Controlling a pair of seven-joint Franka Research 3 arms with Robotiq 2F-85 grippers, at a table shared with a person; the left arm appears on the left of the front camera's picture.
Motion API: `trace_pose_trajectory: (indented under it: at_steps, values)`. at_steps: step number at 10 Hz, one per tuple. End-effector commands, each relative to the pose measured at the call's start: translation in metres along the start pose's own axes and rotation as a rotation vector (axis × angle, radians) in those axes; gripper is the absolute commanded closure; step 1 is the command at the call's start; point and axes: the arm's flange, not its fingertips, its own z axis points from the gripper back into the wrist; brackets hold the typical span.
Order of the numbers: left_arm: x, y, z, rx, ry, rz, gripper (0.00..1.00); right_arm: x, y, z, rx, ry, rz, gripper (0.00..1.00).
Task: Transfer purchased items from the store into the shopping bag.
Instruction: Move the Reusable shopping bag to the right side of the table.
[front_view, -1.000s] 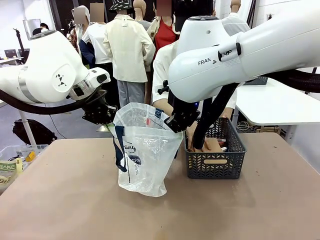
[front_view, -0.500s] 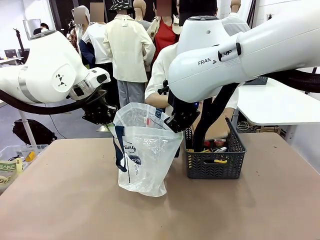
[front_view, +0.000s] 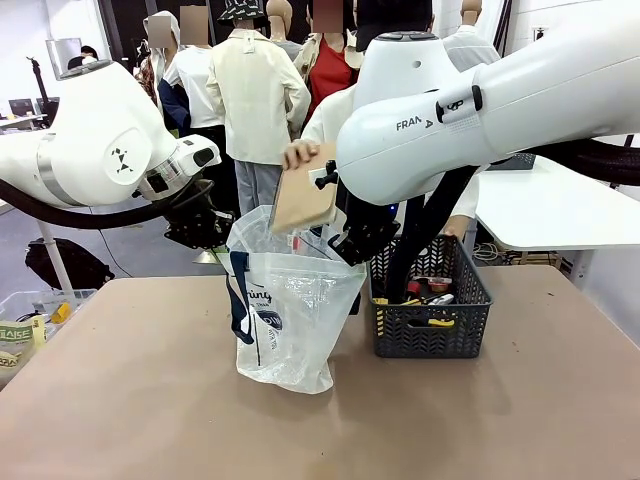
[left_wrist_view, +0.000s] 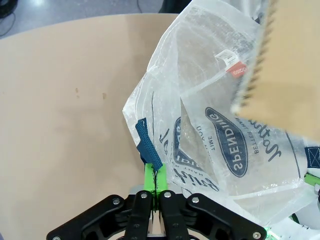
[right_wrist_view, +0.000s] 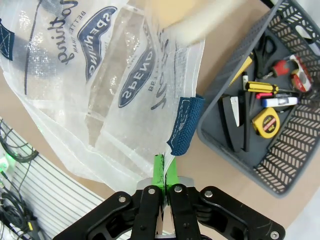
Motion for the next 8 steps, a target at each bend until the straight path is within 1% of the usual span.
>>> trace_pose_trajectory:
  at_steps: [1, 8]
  values:
    - [0.0011, 0.0010, 0.0014, 0.000, -0.003, 0.001, 1.00, -0.0002, -0.0020, 0.0014, -0.003, -0.003, -0.005, 1.00]
    - [0.0011, 0.0010, 0.0014, 0.000, -0.003, 0.001, 1.00, -0.0002, -0.0020, 0.0014, -0.003, -0.003, -0.005, 1.00]
